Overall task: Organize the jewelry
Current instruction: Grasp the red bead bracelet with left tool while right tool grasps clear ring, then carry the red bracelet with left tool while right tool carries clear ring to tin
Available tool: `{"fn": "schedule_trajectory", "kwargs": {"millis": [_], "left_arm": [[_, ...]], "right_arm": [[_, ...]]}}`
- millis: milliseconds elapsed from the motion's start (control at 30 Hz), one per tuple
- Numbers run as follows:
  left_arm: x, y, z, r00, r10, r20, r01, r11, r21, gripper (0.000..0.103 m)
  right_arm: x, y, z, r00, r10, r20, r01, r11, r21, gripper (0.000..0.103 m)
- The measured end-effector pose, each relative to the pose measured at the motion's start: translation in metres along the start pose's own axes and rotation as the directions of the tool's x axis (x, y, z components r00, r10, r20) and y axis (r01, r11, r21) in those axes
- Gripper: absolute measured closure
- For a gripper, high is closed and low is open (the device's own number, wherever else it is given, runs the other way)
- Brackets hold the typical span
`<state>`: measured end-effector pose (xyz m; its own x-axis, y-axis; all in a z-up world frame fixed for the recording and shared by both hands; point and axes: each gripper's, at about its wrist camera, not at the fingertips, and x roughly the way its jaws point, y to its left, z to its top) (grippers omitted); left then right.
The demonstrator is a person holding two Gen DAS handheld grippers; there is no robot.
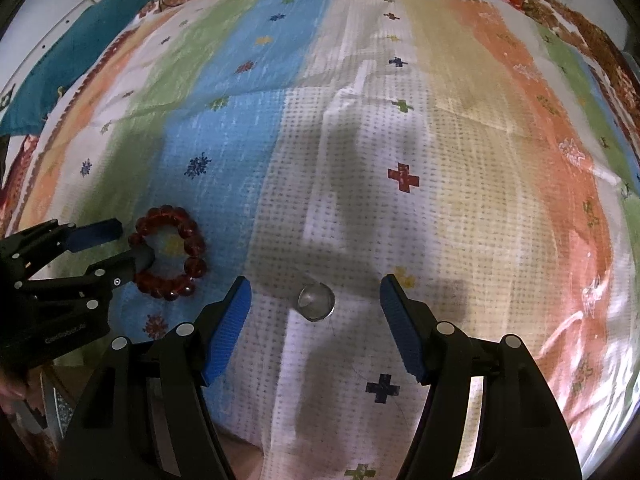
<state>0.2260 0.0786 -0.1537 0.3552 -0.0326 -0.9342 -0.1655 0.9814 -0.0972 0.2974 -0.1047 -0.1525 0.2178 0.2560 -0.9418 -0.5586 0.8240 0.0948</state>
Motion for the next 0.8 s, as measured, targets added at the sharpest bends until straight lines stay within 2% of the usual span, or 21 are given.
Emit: {"fn": "schedule_trajectory", "kwargs": {"millis": [33,100,167,200,333,600,800], "left_arm": [[0.001,0.0,0.0,1.0,0.012,0.0,-0.012,1.0,-0.001,0.054],[0.002,-0.001,0.002,0.999,0.04,0.001,-0.04,0.999,0.001,0.063],[0.003,0.0,0.004,0.999,0.046,0.001,-0.046,0.999,-0.002,0.074],[0.003,-0.001,0.003,0.999,0.046,-0.002,-0.046,0.999,0.016,0.089],[0.0,0.002,-0.001,0.999,0.04,0.003,-0.04,0.999,0.035,0.09],[-0.012,0.001,-0.006,0.998,0.053,0.026,-0.055,0.997,0.048,0.09],[-0.035,-0.003,-0.008,0.999,0.013,0.048,-0.013,1.0,-0.003,0.09]], "right_arm": [[0.001,0.0,0.0,1.0,0.0,-0.011,0.0,1.0,-0.004,0.037],[0.001,0.001,0.0,1.0,0.001,-0.022,-0.001,1.0,-0.002,0.055],[0.001,0.0,0.002,0.999,0.026,-0.028,-0.026,1.0,0.011,0.069],[0.002,-0.001,0.002,0.999,0.041,-0.027,-0.04,0.999,0.016,0.073],[0.002,0.0,0.002,0.999,0.042,-0.026,-0.042,0.999,0.007,0.083],[-0.004,-0.003,-0.001,0.999,0.047,-0.018,-0.047,0.999,0.0,0.083],[-0.017,-0.001,-0.005,0.999,0.048,0.005,-0.048,0.999,-0.013,0.083]]}}
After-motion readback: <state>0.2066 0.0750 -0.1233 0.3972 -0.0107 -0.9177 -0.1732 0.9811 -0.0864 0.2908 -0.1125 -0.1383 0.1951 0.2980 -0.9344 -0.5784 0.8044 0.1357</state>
